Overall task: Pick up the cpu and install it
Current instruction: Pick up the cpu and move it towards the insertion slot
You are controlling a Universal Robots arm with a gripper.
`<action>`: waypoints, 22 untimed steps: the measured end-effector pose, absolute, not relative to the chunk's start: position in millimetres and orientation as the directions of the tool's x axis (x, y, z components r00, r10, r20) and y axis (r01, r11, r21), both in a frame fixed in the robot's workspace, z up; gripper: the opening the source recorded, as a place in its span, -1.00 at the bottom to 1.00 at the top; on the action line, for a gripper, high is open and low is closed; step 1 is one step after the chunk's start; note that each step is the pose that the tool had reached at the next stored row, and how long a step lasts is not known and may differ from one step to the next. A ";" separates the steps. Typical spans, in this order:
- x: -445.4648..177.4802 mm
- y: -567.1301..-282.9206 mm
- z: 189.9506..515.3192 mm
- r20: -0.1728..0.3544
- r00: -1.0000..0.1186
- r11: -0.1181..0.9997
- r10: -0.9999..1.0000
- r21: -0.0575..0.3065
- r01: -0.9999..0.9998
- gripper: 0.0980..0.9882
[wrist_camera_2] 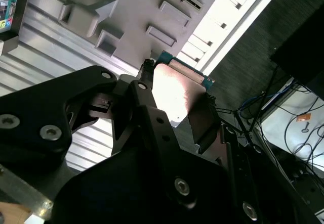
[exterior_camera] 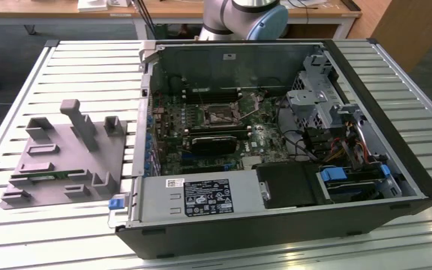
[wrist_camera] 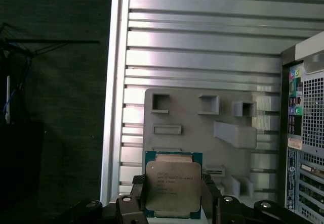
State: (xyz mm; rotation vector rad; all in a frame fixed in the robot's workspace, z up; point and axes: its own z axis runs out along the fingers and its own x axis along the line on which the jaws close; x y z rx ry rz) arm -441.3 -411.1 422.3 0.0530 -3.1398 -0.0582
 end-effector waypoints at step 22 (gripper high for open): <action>-387.2 -410.9 427.3 0.005 -0.999 0.999 -0.034 0.037 -0.034 -0.03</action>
